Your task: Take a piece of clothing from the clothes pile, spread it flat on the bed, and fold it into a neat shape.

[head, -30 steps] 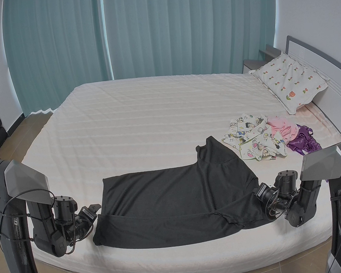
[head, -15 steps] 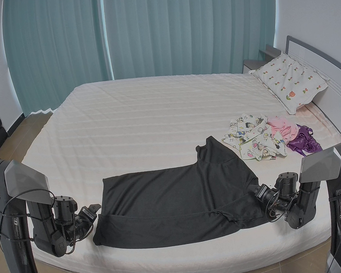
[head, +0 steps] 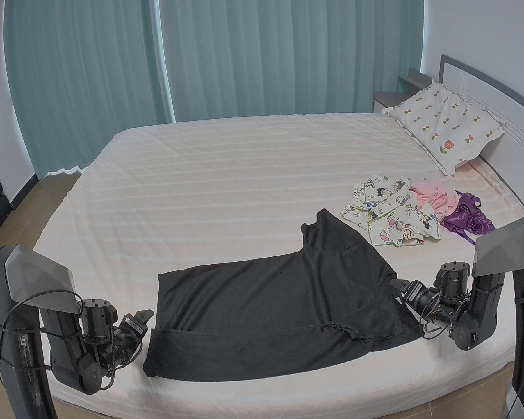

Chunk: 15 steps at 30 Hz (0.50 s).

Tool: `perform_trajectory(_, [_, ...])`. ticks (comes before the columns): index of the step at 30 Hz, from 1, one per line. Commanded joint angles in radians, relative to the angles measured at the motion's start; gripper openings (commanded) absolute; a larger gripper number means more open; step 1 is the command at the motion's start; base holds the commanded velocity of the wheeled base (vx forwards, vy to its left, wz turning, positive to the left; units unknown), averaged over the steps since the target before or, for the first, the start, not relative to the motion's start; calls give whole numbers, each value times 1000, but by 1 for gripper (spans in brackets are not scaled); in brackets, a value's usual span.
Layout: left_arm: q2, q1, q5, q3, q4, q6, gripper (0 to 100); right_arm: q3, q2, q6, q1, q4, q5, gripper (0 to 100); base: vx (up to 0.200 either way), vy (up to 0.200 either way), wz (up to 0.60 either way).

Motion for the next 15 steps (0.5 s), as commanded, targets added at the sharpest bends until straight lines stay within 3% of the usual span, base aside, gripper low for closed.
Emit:
perform_trajectory(1, [-4, 0, 6, 9, -41, -3, 100, 22, -21, 2, 4, 0, 0, 100, 200, 0, 0])
perform_trajectory(11, [0, 0, 3, 41, -110, 0, 100, 54, -24, 2, 21, -39, -2, 100, 200, 0, 0])
perform_trajectory(15, [0, -1, -4, 41, -111, -3, 100, 52, -22, 0, 21, -39, -2, 100, 0, 0, 0])
